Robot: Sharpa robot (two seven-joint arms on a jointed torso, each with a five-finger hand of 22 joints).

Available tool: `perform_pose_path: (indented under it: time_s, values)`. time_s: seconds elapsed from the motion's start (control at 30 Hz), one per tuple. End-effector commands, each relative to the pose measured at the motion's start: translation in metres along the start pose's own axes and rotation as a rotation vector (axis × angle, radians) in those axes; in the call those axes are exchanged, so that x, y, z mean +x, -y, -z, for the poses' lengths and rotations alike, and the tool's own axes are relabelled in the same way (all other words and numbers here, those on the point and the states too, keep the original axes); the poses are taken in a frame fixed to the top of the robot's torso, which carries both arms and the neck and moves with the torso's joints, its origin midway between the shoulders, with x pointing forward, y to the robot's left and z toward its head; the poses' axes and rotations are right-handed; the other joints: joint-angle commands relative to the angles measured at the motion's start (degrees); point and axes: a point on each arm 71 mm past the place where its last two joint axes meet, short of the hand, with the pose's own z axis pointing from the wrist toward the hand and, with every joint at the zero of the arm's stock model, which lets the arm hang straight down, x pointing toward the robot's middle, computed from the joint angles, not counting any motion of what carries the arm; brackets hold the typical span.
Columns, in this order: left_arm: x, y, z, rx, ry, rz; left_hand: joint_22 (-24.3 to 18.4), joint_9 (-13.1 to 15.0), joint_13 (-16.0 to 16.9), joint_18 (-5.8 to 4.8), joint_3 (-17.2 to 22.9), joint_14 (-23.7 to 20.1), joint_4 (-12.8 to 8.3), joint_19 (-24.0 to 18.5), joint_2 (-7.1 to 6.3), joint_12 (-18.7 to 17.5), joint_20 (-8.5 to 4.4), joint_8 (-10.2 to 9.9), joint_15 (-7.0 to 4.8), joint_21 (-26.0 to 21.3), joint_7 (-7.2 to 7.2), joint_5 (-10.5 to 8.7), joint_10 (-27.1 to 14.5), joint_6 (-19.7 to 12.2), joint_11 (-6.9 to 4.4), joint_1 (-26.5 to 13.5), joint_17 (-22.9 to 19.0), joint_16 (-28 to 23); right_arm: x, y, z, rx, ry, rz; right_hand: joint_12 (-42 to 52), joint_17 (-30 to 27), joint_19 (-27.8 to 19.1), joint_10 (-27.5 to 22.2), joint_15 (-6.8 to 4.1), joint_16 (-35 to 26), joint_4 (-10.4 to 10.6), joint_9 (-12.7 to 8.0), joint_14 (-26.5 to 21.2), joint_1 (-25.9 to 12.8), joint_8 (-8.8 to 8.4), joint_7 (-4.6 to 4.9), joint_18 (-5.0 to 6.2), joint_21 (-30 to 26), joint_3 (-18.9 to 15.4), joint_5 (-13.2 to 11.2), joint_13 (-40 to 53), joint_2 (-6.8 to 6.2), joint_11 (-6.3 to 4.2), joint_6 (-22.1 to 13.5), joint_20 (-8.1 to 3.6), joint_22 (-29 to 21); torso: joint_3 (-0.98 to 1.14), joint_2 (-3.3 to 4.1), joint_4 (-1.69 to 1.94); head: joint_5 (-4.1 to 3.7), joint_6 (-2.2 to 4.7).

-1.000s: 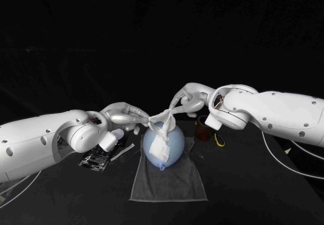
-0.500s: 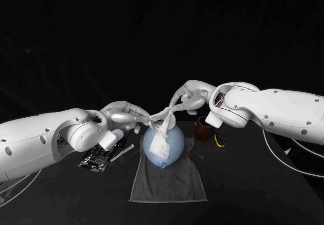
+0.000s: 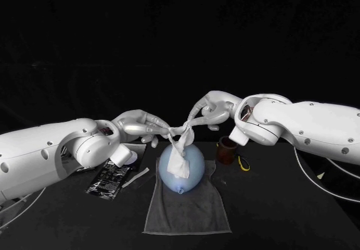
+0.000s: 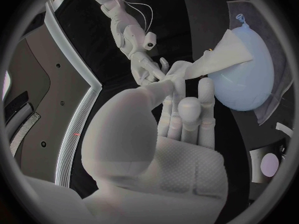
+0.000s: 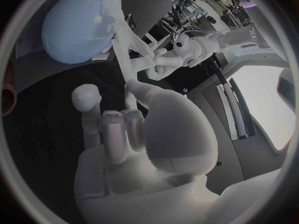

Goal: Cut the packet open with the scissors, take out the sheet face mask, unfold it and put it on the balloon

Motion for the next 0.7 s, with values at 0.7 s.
perform_pose_path:
  time_s: [0.7]
  values:
    - [0.014, 0.045, 0.006, 0.132, -0.240, -0.002, 0.16, 0.48, 0.09, 0.76, 0.97, -0.14, -0.34, 0.01, 0.22, 0.33, -0.37, 0.18, -0.30, 0.54, 0.29, 0.20, 0.23, 0.32, -0.05, 0.44, -0.43, 0.24, -0.014, -0.022, 0.015, -0.092, -0.026, -0.105, 0.17, 12.65, 0.32, 3.79, -0.38, 0.39, -0.11, 1.73, 5.20, 0.62, 0.32, 0.03, 1.01, 0.02, 0.53, 0.19, 10.39, -0.13, -0.11, 0.27, 0.17, 4.22, 0.00, 0.15, 0.08, 0.21, 4.02]
